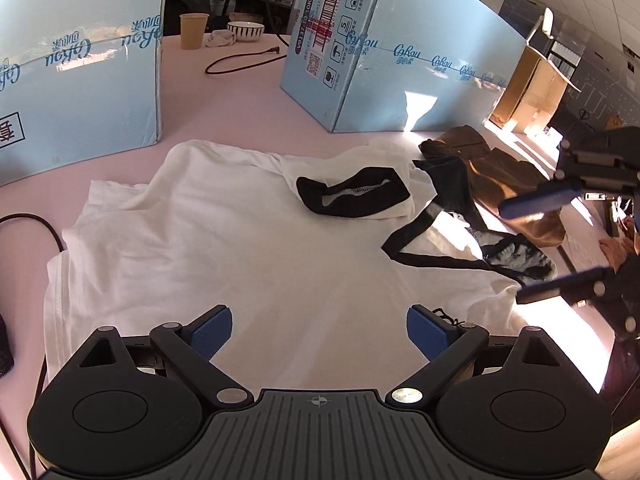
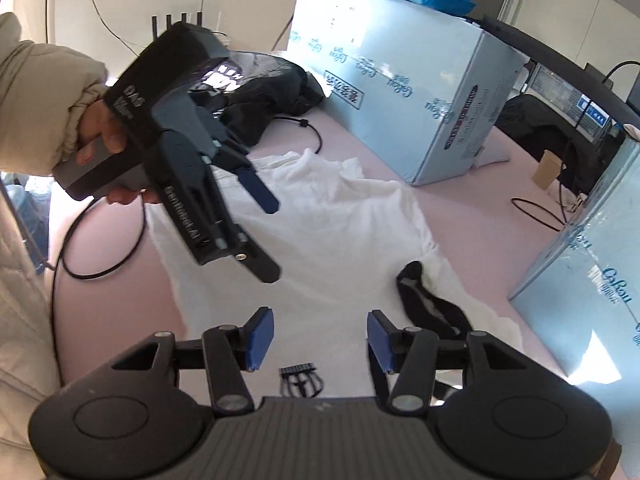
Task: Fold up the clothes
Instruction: 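Grasp the black collar piece with the right gripper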
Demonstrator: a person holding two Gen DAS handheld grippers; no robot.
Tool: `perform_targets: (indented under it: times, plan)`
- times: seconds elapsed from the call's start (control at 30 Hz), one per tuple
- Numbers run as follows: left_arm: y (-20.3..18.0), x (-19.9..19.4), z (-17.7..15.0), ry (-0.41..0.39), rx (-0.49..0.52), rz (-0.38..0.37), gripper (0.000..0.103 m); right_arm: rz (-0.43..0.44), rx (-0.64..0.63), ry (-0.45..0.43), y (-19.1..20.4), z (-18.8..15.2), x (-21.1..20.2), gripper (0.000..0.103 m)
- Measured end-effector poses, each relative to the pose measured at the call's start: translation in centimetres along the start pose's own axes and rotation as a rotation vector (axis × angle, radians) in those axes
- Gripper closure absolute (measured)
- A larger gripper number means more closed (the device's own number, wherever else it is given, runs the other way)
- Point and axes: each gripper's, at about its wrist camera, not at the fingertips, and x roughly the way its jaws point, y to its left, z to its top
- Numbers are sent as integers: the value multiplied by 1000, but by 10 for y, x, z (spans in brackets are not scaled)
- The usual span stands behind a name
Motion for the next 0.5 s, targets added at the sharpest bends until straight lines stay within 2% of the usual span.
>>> perform_targets:
  times: [0.07, 0.27, 0.5]
  plan:
    - [-3, 5, 3, -13, 19, 29, 7, -49, 7, -4, -22, -1, 16, 49]
    - [-7, 22, 12, -26, 54, 52, 7, -114, -28, 34, -54, -8, 56, 50]
    - [-10, 44, 21, -34, 82, 60, 7, -96, -4, 104, -76, -16, 95, 51]
